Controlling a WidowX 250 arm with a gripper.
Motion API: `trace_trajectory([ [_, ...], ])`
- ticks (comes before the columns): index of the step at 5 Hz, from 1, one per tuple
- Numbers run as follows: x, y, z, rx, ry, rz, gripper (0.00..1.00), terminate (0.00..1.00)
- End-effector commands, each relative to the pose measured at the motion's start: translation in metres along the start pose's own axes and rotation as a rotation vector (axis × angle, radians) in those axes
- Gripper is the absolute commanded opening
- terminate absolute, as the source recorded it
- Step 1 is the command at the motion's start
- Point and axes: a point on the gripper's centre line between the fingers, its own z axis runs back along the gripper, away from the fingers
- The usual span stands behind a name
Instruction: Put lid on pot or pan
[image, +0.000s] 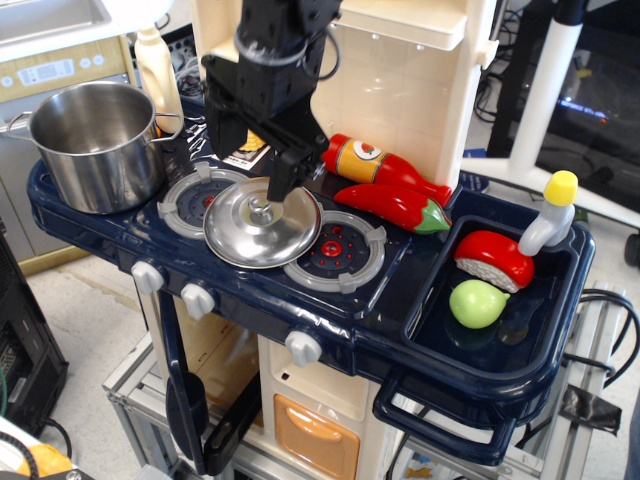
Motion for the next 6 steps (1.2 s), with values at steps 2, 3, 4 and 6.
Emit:
trace_trajectory([
  [2,0.005,0.011,-0.034,-0.054,-0.105,-0.017,1.00,0.00],
  [3,0.008,0.007,-0.034,-0.085,-0.079,0.001,0.00,0.00],
  [4,0.007,0.007,-0.038,-0.113,-0.078,0.007,0.00,0.00],
  [6,0.006,0.018,-0.002,-0.060,-0.020,0.019,0.00,0.00],
])
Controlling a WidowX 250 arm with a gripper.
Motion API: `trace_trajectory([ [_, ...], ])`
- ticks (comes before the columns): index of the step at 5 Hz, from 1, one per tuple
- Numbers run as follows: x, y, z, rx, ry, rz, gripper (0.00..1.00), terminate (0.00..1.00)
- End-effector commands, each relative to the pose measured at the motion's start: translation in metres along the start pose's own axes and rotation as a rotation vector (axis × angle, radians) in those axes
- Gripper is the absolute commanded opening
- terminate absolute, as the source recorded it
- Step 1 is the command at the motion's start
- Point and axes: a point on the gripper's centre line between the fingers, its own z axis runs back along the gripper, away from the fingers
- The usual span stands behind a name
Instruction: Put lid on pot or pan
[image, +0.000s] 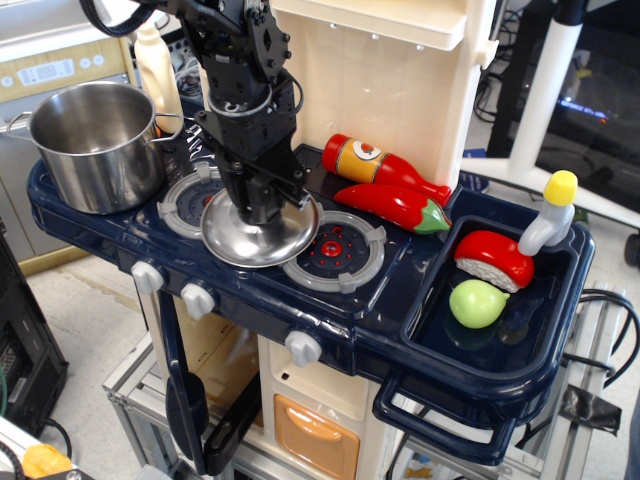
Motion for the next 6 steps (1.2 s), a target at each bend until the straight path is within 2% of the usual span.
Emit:
trace_trajectory([
  [1,0.009,0.035,0.075,0.159,0.036,-0.019,0.00,0.00],
  [2,0.004,0.066,0.097,0.201,0.072,-0.067,0.00,0.00],
  [3,-0.006,0.101,0.111,0.235,0.070,-0.131,0.00,0.00],
  [4,-0.016,0.134,0.106,0.206,0.047,-0.170,0.00,0.00],
  [6,-0.018,0.144,0.074,0.161,-0.037,-0.176,0.00,0.00],
])
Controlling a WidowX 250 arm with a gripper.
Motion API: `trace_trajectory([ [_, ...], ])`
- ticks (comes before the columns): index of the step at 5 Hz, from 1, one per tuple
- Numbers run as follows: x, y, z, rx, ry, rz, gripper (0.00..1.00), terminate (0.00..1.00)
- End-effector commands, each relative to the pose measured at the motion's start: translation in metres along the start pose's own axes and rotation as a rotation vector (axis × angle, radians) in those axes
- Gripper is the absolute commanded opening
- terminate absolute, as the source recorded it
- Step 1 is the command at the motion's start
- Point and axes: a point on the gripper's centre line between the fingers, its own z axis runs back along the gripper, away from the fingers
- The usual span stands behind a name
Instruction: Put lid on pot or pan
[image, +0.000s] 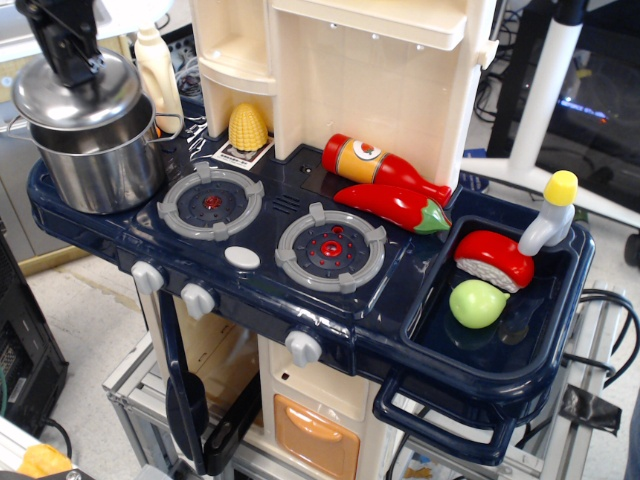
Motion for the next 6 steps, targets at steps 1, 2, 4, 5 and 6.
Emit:
trace_trajectory([
  [1,0.0137,0.0073,-0.0078,0.001,-0.046,-0.020,0.00,0.00],
  [2,0.0150,0.0043,-0.0053,-0.066,-0.041,0.018,1.00,0.00],
  [4,0.0150,0.0043,-0.0053,-0.066,-0.041,0.018,1.00,0.00],
  [5,0.0150,0.0043,-0.0053,-0.066,-0.041,0.018,1.00,0.00],
  [6,0.0150,0.0043,-0.0053,-0.066,-0.041,0.018,1.00,1.00],
])
